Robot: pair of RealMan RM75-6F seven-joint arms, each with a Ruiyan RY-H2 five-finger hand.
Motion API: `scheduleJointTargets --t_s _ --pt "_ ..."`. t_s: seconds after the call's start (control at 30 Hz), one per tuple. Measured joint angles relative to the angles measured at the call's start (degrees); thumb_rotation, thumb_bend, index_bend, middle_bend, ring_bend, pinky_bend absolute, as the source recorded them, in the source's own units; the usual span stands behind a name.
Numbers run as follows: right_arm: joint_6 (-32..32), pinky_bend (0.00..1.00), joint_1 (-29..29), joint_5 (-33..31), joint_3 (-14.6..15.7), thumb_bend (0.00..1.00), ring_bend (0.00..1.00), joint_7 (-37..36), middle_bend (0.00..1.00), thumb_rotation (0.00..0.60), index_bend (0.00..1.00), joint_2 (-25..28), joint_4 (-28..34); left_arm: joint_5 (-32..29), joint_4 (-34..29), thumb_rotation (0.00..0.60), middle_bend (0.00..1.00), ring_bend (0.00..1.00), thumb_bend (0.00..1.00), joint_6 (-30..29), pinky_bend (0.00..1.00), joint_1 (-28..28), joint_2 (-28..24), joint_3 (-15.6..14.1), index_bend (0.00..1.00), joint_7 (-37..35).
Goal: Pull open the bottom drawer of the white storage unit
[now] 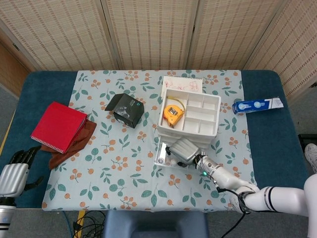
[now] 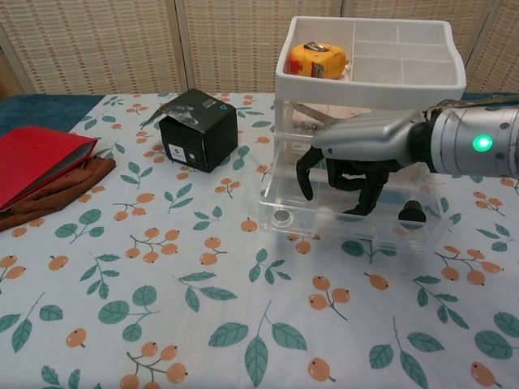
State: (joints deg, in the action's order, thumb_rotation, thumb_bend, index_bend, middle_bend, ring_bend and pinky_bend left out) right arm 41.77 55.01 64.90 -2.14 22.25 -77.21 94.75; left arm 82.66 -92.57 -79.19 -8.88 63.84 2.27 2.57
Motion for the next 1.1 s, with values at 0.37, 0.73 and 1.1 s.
scheduleJointTargets --t_s 0.37,0.73,1.1 --pt "-0.4 1.00 -0.6 10.1 1.0 0.10 1.00 -5.1 0.91 0.600 0.42 0.3 -2.2 -0.1 -0.1 0.600 0.15 0.18 0.22 0.2 0.12 -0.2 0.1 0.1 0.09 0.2" --pt "-0.3 1.00 -0.9 15.0 1.9 0.05 1.00 -6.6 0.91 0.600 0.44 -0.5 -5.1 -0.2 -0.3 0.600 0.15 0.18 0.22 0.4 0.12 -0.3 0.0 0.1 0.09 0.4" --pt "1.2 1.00 -1.2 19.0 1.8 0.00 1.00 -9.1 0.91 0.600 0.45 -1.9 -8.5 -0.4 -0.5 0.600 0.15 0.18 0.22 0.8 0.12 -0.6 0.0 0.2 0.09 1.0"
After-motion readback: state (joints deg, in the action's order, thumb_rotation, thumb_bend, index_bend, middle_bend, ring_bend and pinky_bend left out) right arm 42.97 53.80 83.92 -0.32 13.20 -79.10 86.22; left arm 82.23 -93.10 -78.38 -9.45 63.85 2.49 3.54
